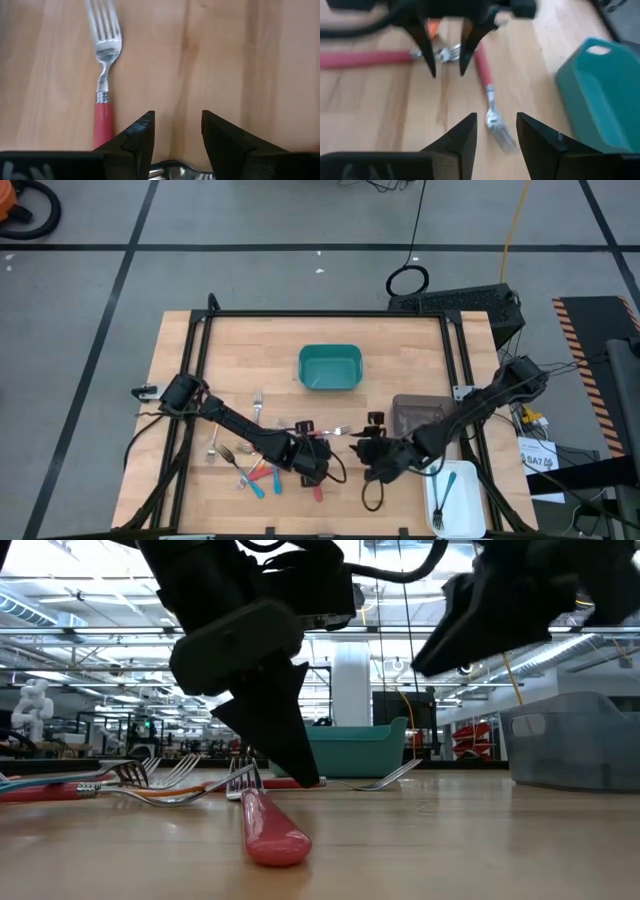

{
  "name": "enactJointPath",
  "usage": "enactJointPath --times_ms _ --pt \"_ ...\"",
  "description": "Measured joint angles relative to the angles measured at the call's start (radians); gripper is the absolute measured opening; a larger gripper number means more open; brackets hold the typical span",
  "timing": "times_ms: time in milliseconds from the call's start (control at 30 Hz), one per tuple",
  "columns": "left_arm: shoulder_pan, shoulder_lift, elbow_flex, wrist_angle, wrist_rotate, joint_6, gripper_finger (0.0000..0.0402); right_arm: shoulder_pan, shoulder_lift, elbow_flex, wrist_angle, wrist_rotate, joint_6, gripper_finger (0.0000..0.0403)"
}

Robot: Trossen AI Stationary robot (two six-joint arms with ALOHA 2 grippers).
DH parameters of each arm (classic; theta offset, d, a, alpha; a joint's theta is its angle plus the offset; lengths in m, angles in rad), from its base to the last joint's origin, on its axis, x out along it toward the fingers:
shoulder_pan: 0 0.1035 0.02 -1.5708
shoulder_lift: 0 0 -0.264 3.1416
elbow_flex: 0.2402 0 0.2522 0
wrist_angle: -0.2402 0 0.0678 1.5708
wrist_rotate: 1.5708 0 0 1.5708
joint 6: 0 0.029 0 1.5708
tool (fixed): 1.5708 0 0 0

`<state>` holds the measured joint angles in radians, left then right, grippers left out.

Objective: Sort silverware by color (type)
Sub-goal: Put the pink fork into the black bin

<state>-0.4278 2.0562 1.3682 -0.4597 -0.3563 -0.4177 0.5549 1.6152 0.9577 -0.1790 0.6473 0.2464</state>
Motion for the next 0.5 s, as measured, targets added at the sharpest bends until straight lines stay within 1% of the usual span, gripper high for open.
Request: enactJointPath --times_ms 100,367,433,500 --pt "0.0 0.0 0.0 0.014 0.019 0.024 0.0161 -0.017 0.029 0.0 -0.001 -0.021 -0.024 0.0133" --pt "-0.009 0.002 -0.001 0.018 0.019 0.073 0.0161 -0.027 0.067 0.0 0.002 -0.025 -0.083 0.0133" --pt "-0.02 0.002 -0.001 0.019 0.01 0.102 0.0161 -0.027 0.07 0.0 0.001 -0.024 -0.08 0.0133" --pt "-0.029 0.002 -0.001 0.02 -0.02 0.126 0.0161 -0.027 0.069 0.0 0.009 -0.024 -0.075 0.0133"
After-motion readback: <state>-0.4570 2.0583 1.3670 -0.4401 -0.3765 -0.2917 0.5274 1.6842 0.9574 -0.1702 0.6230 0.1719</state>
